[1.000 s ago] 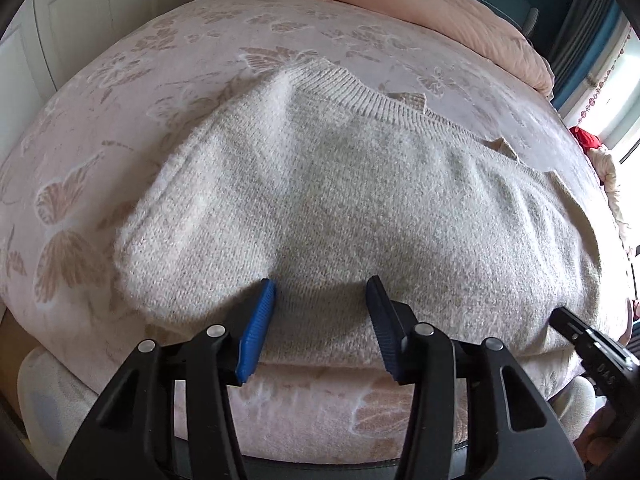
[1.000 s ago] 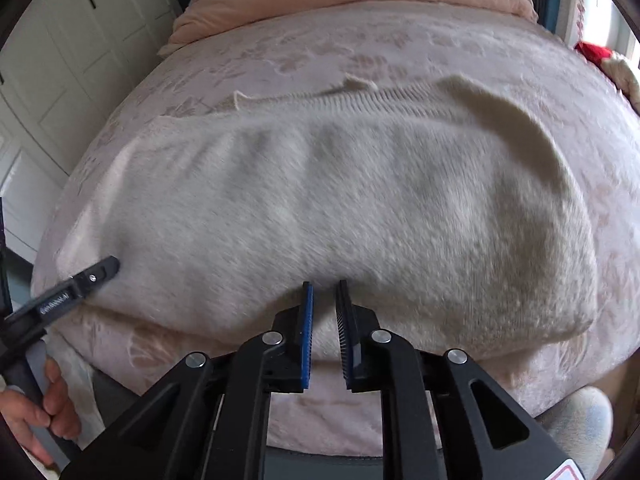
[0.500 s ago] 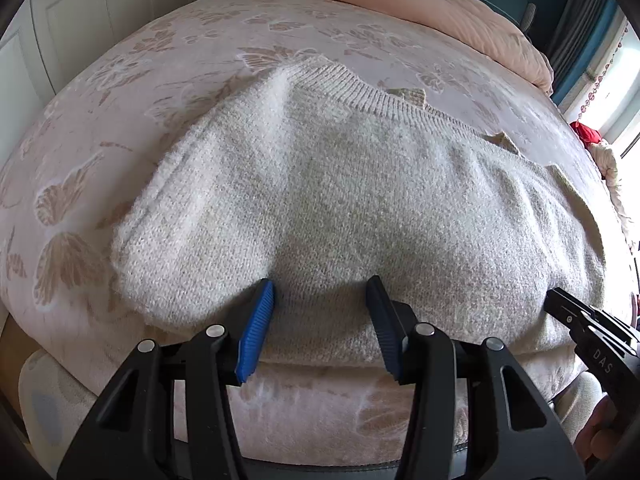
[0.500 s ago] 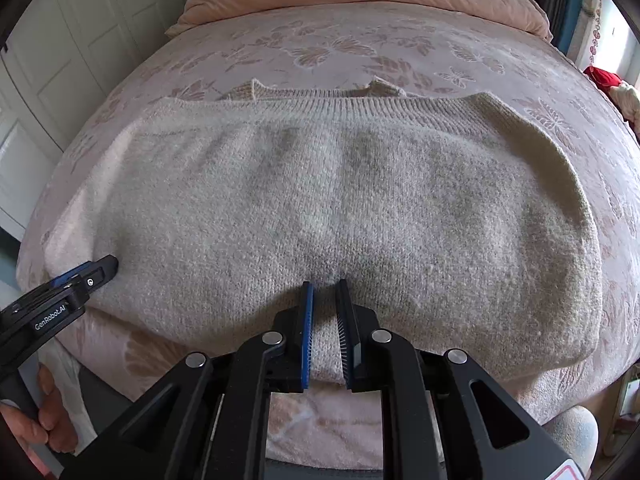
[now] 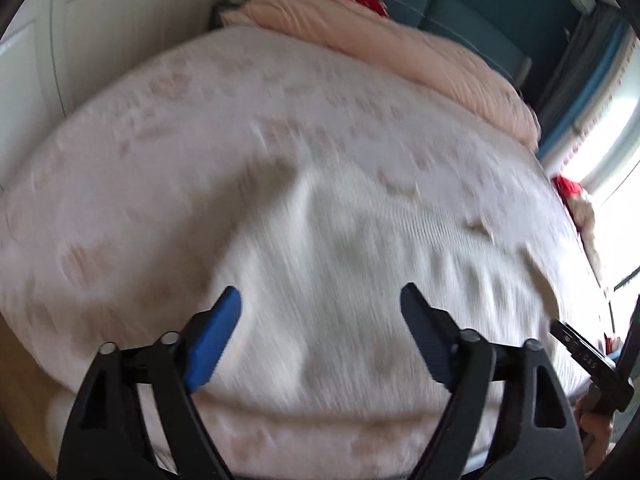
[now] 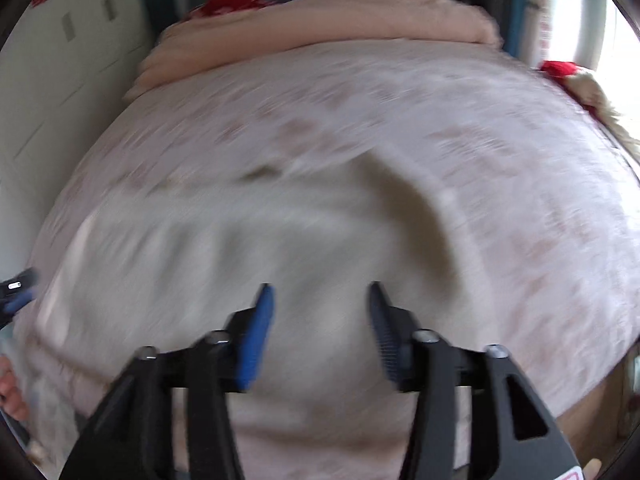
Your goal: Fold small clothes
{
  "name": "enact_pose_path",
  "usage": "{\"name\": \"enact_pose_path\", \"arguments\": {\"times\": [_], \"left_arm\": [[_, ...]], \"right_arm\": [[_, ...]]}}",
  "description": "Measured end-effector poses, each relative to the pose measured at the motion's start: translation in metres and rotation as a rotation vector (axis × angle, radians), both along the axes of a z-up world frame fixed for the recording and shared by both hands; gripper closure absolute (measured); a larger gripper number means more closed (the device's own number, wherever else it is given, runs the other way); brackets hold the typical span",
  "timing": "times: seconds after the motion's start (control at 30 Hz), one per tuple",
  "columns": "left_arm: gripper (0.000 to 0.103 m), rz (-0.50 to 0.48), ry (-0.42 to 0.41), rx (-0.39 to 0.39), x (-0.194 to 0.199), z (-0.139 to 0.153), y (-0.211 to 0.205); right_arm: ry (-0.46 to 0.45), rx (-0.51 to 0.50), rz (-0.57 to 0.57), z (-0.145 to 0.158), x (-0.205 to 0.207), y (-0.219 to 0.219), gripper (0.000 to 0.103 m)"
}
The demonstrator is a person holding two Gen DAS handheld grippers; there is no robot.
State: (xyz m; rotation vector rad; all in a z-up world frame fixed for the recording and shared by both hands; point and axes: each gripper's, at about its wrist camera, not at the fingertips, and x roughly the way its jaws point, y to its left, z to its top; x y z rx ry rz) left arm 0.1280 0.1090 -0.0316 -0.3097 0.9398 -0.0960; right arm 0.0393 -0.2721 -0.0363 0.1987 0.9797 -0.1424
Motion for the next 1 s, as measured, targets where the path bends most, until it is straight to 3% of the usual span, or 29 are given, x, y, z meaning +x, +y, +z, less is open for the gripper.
{"name": "enact_pose_path", "arguments": {"times": [0.13,0.2,0.27,0.3,0.33,0.37,0.4,0.43,0.47,0.53,0.6,0.63,0.67,0.77,0.83,0.9,0.93,0.97,1.0], "left_arm": [[0.016,0.010,0.046,0.004,0.062,-0.001,0.010],[0.016,0.006,0.067,0.023,0.086,-0.009,0.006],[0.016,-0.012,0.102,0.026,0.110,-0.025,-0.001],[0.018,-0.017,0.124,0.023,0.116,-0.033,-0.003],[0.033,-0.028,0.152,0.013,0.124,-0.043,-0.006],[0.066,-0.044,0.193,0.000,0.132,-0.056,-0.009],[0.082,-0.053,0.230,-0.001,0.135,-0.064,-0.012],[0.096,-0.053,0.242,0.002,0.137,-0.066,-0.013],[0.096,-0.056,0.208,-0.010,0.136,-0.060,-0.012],[0.096,-0.075,0.127,-0.018,0.130,-0.039,-0.011],[0.096,-0.064,0.092,-0.013,0.130,-0.024,-0.007],[0.096,-0.047,0.094,-0.007,0.134,-0.024,-0.004],[0.096,-0.044,0.118,0.017,0.141,-0.033,-0.004],[0.094,-0.059,0.227,0.107,0.154,-0.082,-0.011],[0.091,-0.051,0.171,0.109,0.145,-0.080,-0.011],[0.071,-0.042,0.153,0.051,0.132,-0.065,-0.004],[0.044,-0.024,0.155,0.019,0.119,-0.054,0.005],[0.025,-0.005,0.136,0.003,0.106,-0.046,0.012],[0.020,0.021,0.095,-0.020,0.085,-0.035,0.023]], "right_arm": [[0.022,-0.065,-0.045,0.000,0.047,-0.041,0.038],[0.043,-0.058,-0.049,-0.009,0.069,-0.052,0.028],[0.090,-0.053,-0.058,-0.025,0.091,-0.057,0.026],[0.117,-0.046,-0.059,-0.035,0.097,-0.058,0.026],[0.154,-0.031,-0.054,-0.046,0.106,-0.058,0.026],[0.197,-0.005,-0.040,-0.059,0.112,-0.055,0.045],[0.210,0.016,-0.030,-0.064,0.113,-0.052,0.086],[0.192,0.044,-0.024,-0.061,0.112,-0.050,0.089],[0.144,0.046,-0.034,-0.049,0.108,-0.048,0.094],[-0.003,0.104,-0.047,-0.008,0.096,-0.055,0.095],[-0.085,0.117,-0.086,0.014,0.086,-0.069,0.095],[-0.087,0.113,-0.107,0.011,0.087,-0.080,0.095],[-0.062,0.101,-0.125,0.003,0.090,-0.085,0.095],[0.208,0.074,-0.083,-0.080,0.113,-0.088,0.094],[0.154,0.005,-0.054,-0.071,0.108,-0.079,0.090],[0.102,0.056,-0.070,-0.043,0.093,-0.078,0.070],[0.063,0.083,-0.076,-0.029,0.080,-0.079,0.063],[0.009,0.094,-0.088,-0.010,0.057,-0.080,0.044],[-0.016,0.095,-0.101,-0.001,0.037,-0.081,0.030]]}}
